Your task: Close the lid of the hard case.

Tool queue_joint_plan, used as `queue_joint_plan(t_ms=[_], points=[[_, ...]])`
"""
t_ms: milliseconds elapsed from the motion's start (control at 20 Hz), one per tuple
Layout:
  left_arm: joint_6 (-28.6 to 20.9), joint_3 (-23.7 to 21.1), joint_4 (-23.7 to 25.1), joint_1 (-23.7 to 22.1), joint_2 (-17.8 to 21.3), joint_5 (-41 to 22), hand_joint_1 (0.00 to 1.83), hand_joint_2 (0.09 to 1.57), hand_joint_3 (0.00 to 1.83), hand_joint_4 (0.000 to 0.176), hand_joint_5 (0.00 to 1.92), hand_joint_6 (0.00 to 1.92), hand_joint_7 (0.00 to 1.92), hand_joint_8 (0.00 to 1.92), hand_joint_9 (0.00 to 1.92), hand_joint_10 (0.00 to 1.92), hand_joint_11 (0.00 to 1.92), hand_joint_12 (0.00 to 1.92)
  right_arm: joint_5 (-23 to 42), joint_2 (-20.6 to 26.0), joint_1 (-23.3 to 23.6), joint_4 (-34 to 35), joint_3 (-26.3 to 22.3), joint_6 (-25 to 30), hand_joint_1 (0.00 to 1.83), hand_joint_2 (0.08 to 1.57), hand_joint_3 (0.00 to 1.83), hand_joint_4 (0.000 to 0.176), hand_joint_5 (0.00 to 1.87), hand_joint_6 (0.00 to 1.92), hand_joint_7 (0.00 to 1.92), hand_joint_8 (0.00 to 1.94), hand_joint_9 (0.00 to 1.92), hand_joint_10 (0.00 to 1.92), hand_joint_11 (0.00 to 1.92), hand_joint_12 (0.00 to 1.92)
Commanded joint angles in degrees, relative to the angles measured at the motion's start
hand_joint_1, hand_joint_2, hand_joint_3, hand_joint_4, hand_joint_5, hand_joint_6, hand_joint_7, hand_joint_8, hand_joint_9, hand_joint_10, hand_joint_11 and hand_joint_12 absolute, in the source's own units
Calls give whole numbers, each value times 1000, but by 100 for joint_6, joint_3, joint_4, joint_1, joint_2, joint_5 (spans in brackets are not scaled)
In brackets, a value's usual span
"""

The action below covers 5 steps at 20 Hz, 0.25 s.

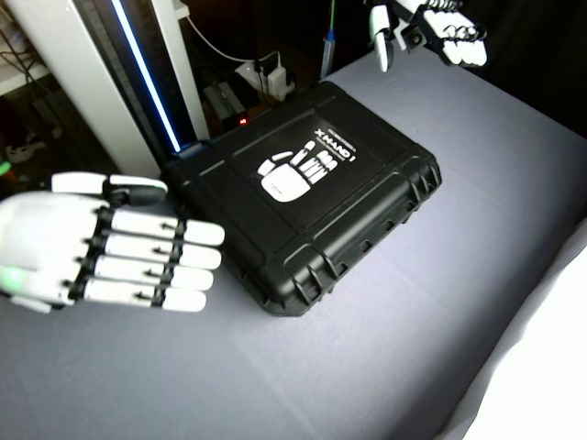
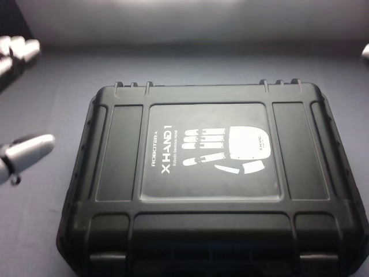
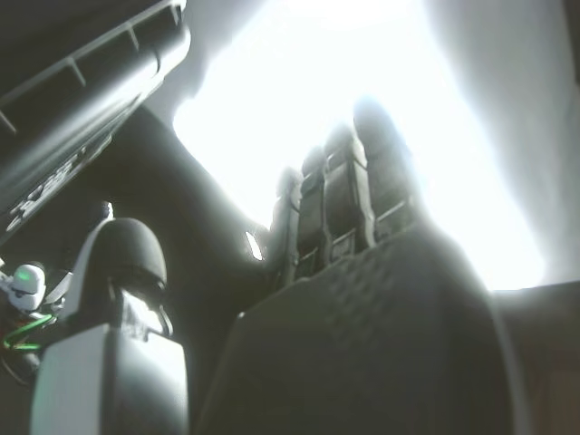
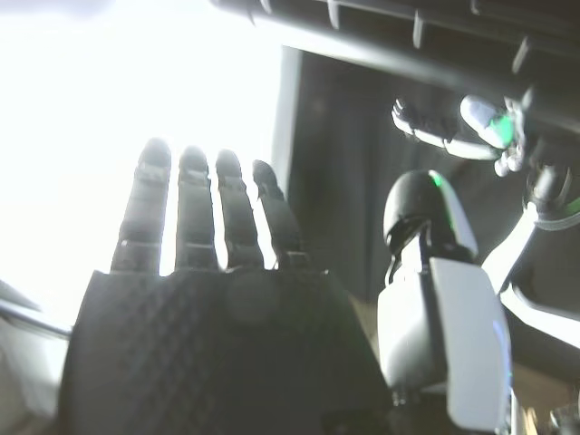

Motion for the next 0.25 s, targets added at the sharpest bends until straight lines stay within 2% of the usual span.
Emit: queue_joint_plan(t_ms=[0, 50, 100, 150, 200], points=[[-14, 69, -41, -127, -43, -782, 359, 1228, 0, 0, 47, 0, 27, 4, 0, 0, 0, 1, 1066, -15, 93, 312, 16, -43, 249, 1236, 1, 11, 22, 5, 0, 0, 0, 0, 69, 33], [-14, 148, 30, -331, -125, -783, 454, 1195, 0, 0, 96, 3, 100, 3, 54, 5, 37, 39, 1233, -51, 150, 385, 19, -125, 251, 1240, 2, 5, 10, 0, 0, 0, 0, 0, 64, 32], [-14, 201, 95, -501, -191, -789, 70, 1206, 0, 23, 54, 0, 58, 0, 12, 0, 1, 68, 1387, -98, 221, 432, 27, -165, 227, 1306, 0, 0, 49, 12, 55, 22, 83, 1, 14, 320], [-13, 225, 130, -598, -236, -872, 13, 1217, 0, 16, 10, 0, 11, 0, 2, 0, 0, 13, 1626, -167, 247, 489, 35, -178, 45, 1305, 0, 0, 44, 5, 22, 5, 42, 0, 2, 292], [-31, 219, 151, -637, -237, -895, 2, 1266, 19, 0, 16, 6, 1, 0, 0, 0, 0, 2, 1811, -210, 248, 523, 25, -200, 8, 1300, 0, 0, 75, 8, 16, 1, 20, 0, 0, 272]])
